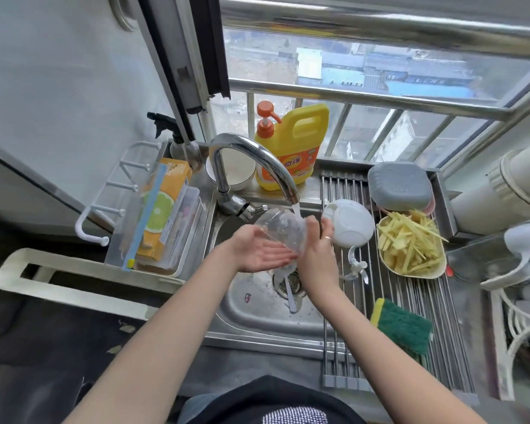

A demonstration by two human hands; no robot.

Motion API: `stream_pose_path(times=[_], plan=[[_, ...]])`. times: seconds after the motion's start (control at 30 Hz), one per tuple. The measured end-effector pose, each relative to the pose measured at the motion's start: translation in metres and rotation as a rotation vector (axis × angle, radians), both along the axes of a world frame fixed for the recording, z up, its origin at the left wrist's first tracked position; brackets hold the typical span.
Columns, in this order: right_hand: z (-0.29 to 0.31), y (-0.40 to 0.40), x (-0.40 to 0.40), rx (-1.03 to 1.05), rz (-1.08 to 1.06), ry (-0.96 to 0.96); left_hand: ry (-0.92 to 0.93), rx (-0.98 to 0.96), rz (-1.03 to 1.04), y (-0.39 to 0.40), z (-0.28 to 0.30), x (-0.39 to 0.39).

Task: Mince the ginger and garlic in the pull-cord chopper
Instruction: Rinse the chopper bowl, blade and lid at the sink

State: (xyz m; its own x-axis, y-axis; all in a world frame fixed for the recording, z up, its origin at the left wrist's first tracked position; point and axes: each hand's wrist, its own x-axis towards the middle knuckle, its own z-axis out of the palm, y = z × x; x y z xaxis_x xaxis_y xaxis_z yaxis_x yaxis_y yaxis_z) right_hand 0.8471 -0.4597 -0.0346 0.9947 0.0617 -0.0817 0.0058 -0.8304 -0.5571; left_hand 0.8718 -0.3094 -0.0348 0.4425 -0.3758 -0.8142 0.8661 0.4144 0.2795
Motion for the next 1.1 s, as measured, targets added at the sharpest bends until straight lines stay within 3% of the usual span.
stream_pose_path(times=[0.13, 0.2, 0.3, 0.37, 0.43, 0.53, 0.63, 0.77, 0.83, 0.97, 1.1], plan=[[-0.019, -0.001, -0.004, -0.068, 0.130, -0.031, 0.021, -0.322, 0.426, -0.005, -0.009, -0.008], [-0.027, -0.004, -0.008, -0.054, 0.245, -0.039, -0.002, -0.335, 0.573, -0.010, -0.015, -0.005], [-0.028, -0.013, -0.015, 0.236, 0.309, 0.068, -0.079, -0.061, 0.510, -0.008, -0.015, 0.000], [-0.015, -0.015, -0.018, 0.545, 0.153, 0.217, -0.099, 0.111, 0.375, -0.003, -0.014, 0.001], [-0.005, -0.014, -0.014, 0.708, -0.007, 0.346, -0.146, 0.237, 0.186, -0.001, -0.013, 0.001], [-0.002, -0.006, -0.013, 0.540, 0.021, 0.419, -0.214, 0.385, 0.020, -0.006, -0.010, 0.002], [0.001, 0.000, -0.019, 0.448, -0.031, 0.340, -0.261, 0.472, -0.073, -0.009, -0.012, 0.005], [0.002, -0.007, -0.036, 0.048, 0.107, 0.165, -0.254, 0.519, -0.153, -0.008, -0.023, -0.005], [0.002, -0.014, -0.045, -0.074, 0.108, 0.202, -0.231, 0.533, -0.269, -0.009, -0.028, -0.014], [0.007, -0.044, -0.066, -0.087, 0.076, 0.436, -0.180, 0.582, -0.486, -0.013, -0.033, -0.030], [0.001, -0.077, -0.085, -0.088, 0.013, 0.503, -0.163, 0.564, -0.458, -0.022, -0.039, -0.037]])
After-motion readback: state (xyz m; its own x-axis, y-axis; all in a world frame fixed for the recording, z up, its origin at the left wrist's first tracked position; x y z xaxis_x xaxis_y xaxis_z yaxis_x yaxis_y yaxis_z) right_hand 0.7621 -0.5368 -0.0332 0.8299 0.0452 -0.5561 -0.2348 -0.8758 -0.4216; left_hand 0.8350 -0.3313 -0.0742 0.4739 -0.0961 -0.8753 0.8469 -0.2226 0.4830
